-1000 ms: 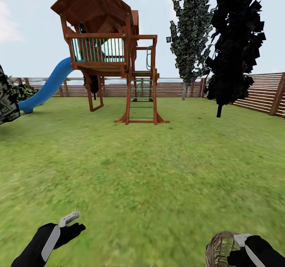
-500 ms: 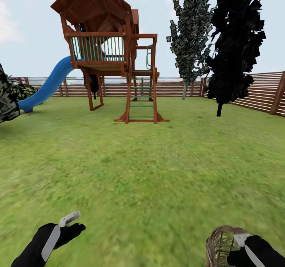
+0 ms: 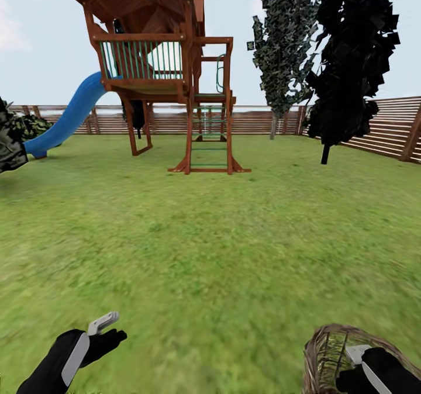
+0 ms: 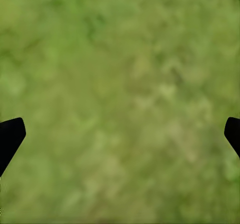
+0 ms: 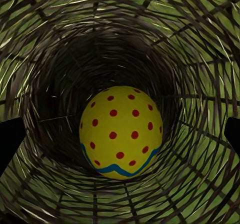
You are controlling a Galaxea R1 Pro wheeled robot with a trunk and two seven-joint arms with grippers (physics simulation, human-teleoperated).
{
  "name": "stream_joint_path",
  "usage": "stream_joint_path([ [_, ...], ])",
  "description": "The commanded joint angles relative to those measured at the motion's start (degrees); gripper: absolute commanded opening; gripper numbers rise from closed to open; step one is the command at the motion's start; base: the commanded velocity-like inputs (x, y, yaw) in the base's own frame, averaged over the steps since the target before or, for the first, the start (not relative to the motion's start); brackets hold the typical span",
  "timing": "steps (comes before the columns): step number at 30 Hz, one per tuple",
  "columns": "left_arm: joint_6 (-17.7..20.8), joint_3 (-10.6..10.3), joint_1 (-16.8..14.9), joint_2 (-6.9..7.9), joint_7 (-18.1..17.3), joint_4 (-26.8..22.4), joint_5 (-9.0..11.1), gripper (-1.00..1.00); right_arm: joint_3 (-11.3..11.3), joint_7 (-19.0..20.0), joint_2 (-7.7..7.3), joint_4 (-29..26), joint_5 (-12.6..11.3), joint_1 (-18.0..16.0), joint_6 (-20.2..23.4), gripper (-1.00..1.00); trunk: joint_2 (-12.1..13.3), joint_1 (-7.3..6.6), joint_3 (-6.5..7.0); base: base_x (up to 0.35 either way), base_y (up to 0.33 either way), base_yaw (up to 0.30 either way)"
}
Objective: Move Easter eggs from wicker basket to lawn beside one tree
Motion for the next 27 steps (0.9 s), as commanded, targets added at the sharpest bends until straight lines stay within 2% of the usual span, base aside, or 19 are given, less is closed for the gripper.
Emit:
stream_joint_path([
  [1, 0.31, 0.10, -0.02, -0.01, 0.15, -0.07, 0.39, 1.00, 0.19, 0.29, -0.06, -0.06, 0.33, -0.05, 0.21, 1.00, -0.05, 0.01, -0.29, 0.000, 0.000, 0.000],
  [27, 0.30, 0.10, -0.02, -0.45, 0.20, -0.07, 0.39, 1.00, 0.01, 0.29, -0.09, -0.06, 0.33, -0.05, 0.21, 1.00, -0.39, 0.68, -6.05, 0.000, 0.000, 0.000],
])
